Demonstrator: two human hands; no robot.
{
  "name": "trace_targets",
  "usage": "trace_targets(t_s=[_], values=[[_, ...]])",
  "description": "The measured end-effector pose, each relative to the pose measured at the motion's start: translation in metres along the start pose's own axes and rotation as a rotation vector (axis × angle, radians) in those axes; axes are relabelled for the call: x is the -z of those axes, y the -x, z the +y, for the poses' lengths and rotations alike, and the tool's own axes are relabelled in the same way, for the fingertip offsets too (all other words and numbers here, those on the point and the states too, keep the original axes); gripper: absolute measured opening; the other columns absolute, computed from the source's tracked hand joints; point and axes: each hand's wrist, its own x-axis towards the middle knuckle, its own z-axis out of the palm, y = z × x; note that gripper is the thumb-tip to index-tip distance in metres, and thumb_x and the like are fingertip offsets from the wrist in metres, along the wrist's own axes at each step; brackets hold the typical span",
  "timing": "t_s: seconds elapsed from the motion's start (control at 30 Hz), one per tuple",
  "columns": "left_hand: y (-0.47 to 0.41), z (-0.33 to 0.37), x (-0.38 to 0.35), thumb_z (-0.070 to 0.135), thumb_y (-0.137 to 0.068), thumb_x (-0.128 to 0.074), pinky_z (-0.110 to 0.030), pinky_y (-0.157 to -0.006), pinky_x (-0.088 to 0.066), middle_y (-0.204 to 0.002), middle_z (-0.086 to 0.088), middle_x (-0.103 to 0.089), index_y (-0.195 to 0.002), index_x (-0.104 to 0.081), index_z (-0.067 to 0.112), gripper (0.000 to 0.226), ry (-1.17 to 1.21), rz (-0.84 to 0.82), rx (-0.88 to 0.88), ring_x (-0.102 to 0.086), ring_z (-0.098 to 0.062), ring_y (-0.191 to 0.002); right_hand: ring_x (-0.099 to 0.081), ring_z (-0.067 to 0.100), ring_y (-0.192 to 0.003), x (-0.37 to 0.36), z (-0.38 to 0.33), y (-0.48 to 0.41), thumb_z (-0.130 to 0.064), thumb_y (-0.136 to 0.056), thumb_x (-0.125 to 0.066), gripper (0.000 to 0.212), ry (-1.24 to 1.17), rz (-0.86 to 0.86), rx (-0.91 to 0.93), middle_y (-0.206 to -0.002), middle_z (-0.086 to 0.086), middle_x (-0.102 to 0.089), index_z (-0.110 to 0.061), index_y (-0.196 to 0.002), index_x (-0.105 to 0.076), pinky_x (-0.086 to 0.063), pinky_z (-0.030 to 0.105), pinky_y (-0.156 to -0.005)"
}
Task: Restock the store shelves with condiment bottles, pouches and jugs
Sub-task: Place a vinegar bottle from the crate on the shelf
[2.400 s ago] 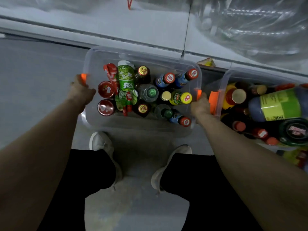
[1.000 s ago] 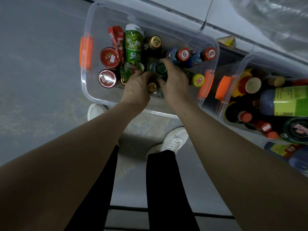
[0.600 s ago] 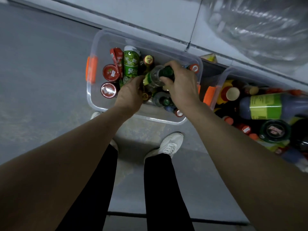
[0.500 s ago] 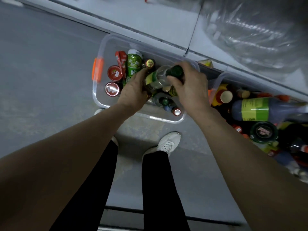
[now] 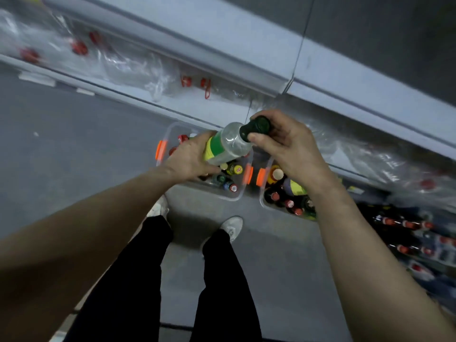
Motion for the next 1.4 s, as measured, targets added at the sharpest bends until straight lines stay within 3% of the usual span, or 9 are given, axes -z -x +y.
trace_targets(t_s=[0.2, 0.33, 0.5, 0.7, 0.83, 0.97, 1.1, 1.27, 1.4], values=[[0.057, 0.073, 0.058, 0.048, -0.059, -0.084, -0.034, -0.075, -0.044, -0.1, 0.005, -0.058, -0.114, -0.045, 0.033, 0.069, 0.003, 0.044, -0.094, -0.058, -0.023, -0.096, -0.066, 0.017, -0.1, 0.024, -0.091, 0.04, -0.014, -0.094, -0.07, 0.027, -0.163, 0.159, 0.014, -0.106, -0.002, -0.071, -0.024, -0.118, -0.065, -0.055, 0.045, -0.094], [0.087, 0.125, 0.088, 0.06, -0.052, -0.073, -0.033, -0.078, -0.045, -0.108, 0.001, -0.052, -0.123, -0.045, 0.025, 0.084, 0.059, 0.107, -0.133, -0.055, -0.019, -0.095, -0.066, 0.008, -0.087, 0.012, -0.146, 0.058, -0.015, -0.087, -0.078, 0.029, -0.363, 0.43, 0.009, -0.094, -0.005, -0.071, -0.023, -0.11, -0.062, -0.053, 0.029, -0.082], [0.114, 0.177, 0.12, 0.042, -0.062, -0.086, -0.035, -0.08, -0.046, -0.109, 0.003, -0.054, -0.121, -0.045, 0.024, 0.073, 0.071, 0.144, -0.225, -0.056, -0.018, -0.098, -0.07, 0.01, -0.085, 0.022, -0.198, 0.074, -0.01, -0.09, -0.074, 0.022, -0.666, 0.561, 0.049, -0.087, -0.002, -0.077, -0.013, -0.109, -0.064, -0.055, 0.03, -0.086], [0.136, 0.218, 0.171, 0.036, -0.067, -0.087, -0.04, -0.098, -0.052, -0.12, 0.007, -0.068, -0.135, -0.045, 0.026, 0.081, 0.319, -0.23, -0.281, -0.065, -0.011, -0.11, -0.069, 0.015, -0.09, 0.053, -0.24, 0.094, -0.01, -0.099, -0.06, 0.007, -0.699, 0.452, 0.221, -0.091, 0.006, -0.075, -0.011, -0.105, -0.064, -0.054, 0.03, -0.084], [0.143, 0.242, 0.198, 0.023, -0.069, -0.088, -0.028, -0.093, -0.054, -0.118, 0.006, -0.072, -0.131, -0.05, 0.028, 0.072, 0.461, -0.353, -0.296, -0.067, -0.013, -0.11, -0.066, 0.022, -0.09, 0.071, -0.269, 0.101, -0.013, -0.1, -0.057, 0.01, -0.758, 0.4, 0.278, -0.093, 0.011, -0.073, -0.011, -0.104, -0.066, -0.052, 0.038, -0.088], [0.146, 0.254, 0.206, 0.013, -0.073, -0.087, -0.035, -0.092, -0.056, -0.113, 0.002, -0.073, -0.127, -0.055, 0.024, 0.064, 0.465, -0.249, -0.337, -0.07, -0.016, -0.105, -0.066, 0.025, -0.098, 0.076, -0.289, 0.104, -0.017, -0.1, -0.06, 0.01, -0.738, 0.442, 0.29, -0.099, 0.011, -0.074, -0.013, -0.106, -0.066, -0.05, 0.046, -0.097], [0.149, 0.261, 0.207, 0.026, -0.062, -0.091, -0.041, -0.09, -0.058, -0.102, 0.004, -0.075, -0.12, -0.057, 0.027, 0.067, 0.429, -0.074, -0.338, -0.071, -0.012, -0.093, -0.07, 0.008, -0.098, 0.064, -0.3, 0.107, -0.026, -0.098, -0.063, 0.017, -0.524, 0.511, 0.241, -0.108, 0.0, -0.075, -0.021, -0.115, -0.066, -0.055, 0.023, -0.082], [0.145, 0.274, 0.213, 0.041, -0.057, -0.089, -0.02, -0.07, -0.055, -0.089, 0.014, -0.072, -0.109, -0.055, 0.036, 0.062, 0.259, 0.176, -0.324, -0.066, 0.005, -0.079, -0.055, 0.015, -0.128, 0.05, -0.295, 0.117, -0.045, -0.083, -0.079, 0.078, -0.197, 0.551, 0.158, -0.142, -0.004, -0.054, -0.036, -0.149, -0.039, -0.051, 0.041, -0.102], [0.138, 0.29, 0.212, 0.055, -0.053, -0.083, -0.027, -0.071, -0.053, -0.087, 0.018, -0.069, -0.109, -0.052, 0.039, 0.066, 0.147, 0.239, -0.34, -0.065, 0.002, -0.081, -0.062, 0.012, -0.116, 0.061, -0.288, 0.116, -0.034, -0.077, -0.087, 0.087, -0.24, 0.611, 0.182, -0.131, -0.01, -0.062, -0.037, -0.149, -0.037, -0.056, 0.042, -0.097]])
